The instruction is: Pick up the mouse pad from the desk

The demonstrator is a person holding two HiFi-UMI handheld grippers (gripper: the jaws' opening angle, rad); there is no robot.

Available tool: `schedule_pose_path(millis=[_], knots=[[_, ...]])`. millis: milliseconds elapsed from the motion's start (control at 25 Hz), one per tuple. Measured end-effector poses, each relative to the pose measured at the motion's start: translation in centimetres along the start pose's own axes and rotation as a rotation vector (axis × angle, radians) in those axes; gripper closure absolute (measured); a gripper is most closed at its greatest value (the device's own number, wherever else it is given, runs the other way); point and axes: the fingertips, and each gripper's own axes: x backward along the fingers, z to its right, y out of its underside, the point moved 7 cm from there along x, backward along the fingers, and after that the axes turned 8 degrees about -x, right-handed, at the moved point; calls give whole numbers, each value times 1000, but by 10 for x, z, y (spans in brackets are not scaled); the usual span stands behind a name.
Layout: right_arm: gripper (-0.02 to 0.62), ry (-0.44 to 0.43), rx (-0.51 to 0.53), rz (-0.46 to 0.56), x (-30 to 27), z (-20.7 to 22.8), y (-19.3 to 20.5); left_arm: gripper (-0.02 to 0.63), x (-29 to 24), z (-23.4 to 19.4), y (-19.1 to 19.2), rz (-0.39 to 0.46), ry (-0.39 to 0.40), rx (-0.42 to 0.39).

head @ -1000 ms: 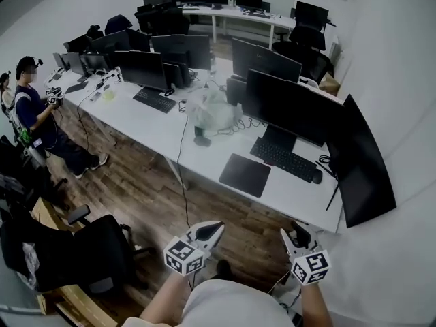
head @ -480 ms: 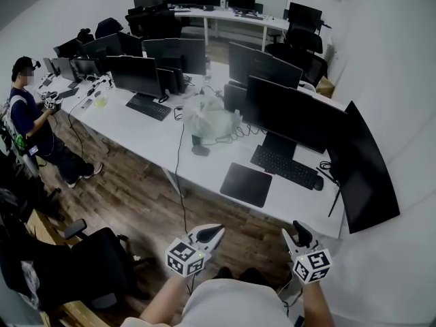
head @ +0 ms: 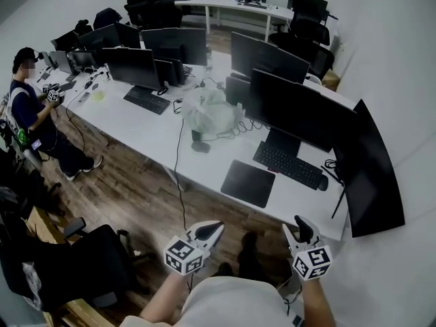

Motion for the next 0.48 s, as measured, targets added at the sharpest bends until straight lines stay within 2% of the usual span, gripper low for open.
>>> schedule_pose_path(millis=[480], knots=[[388, -65, -9, -98, -94, 68, -4, 591, -71, -52, -5, -34, -70, 46]])
